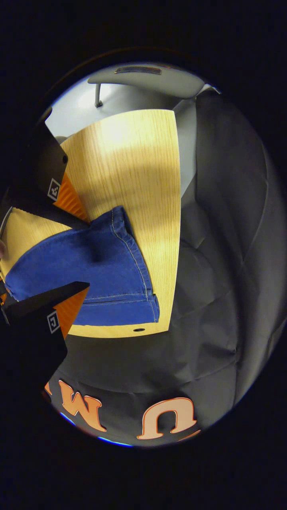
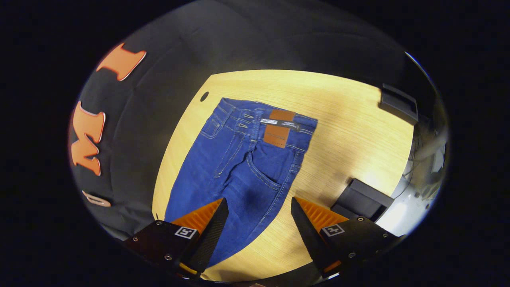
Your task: Grasp the waist and the cuffs of the jeans and fold them to make the two legs overlap; first hold the waist and fold one-third of the jeans toward the cuffs, then hold the cuffs and fold the remaining one-third in the same direction to finish folding.
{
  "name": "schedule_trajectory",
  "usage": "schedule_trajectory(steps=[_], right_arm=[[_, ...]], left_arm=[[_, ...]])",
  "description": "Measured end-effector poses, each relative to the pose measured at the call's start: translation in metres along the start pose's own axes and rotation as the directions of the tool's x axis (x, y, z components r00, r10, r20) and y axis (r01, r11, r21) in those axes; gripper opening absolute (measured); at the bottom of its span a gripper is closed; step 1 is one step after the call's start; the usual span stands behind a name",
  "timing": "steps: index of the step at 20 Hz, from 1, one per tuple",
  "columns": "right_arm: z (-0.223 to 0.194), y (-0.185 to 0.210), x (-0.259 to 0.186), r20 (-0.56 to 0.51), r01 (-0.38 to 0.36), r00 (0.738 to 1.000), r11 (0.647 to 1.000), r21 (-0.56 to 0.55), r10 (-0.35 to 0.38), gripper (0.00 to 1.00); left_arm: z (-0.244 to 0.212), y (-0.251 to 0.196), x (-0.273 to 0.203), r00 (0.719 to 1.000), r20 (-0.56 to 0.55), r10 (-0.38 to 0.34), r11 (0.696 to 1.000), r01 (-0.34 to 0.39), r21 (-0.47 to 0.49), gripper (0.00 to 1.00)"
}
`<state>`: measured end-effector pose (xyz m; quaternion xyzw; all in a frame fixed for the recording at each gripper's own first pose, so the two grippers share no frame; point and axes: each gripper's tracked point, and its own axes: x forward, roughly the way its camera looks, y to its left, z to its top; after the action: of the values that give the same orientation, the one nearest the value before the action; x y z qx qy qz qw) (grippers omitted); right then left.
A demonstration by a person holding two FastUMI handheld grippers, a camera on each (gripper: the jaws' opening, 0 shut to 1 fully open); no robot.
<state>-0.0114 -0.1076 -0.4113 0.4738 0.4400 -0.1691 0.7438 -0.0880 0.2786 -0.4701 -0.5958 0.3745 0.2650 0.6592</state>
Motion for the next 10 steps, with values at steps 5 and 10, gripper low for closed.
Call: schedule_trajectory(steps=[5, 10], right_arm=[[0.001, -0.005, 0.004, -0.006, -0.016, 1.000, 1.000, 0.016, 0.016, 0.98], [0.003, -0.010, 0.005, -0.017, -0.032, 0.999, 0.999, 0.021, 0.032, 0.98]], left_arm=[[0.000, -0.020, 0.018, 0.999, -0.007, -0.045, 0.997, 0.045, 0.060, 0.82], [-0.002, -0.018, 0.035, 0.999, -0.030, -0.014, 0.998, 0.016, 0.063, 0.55]])
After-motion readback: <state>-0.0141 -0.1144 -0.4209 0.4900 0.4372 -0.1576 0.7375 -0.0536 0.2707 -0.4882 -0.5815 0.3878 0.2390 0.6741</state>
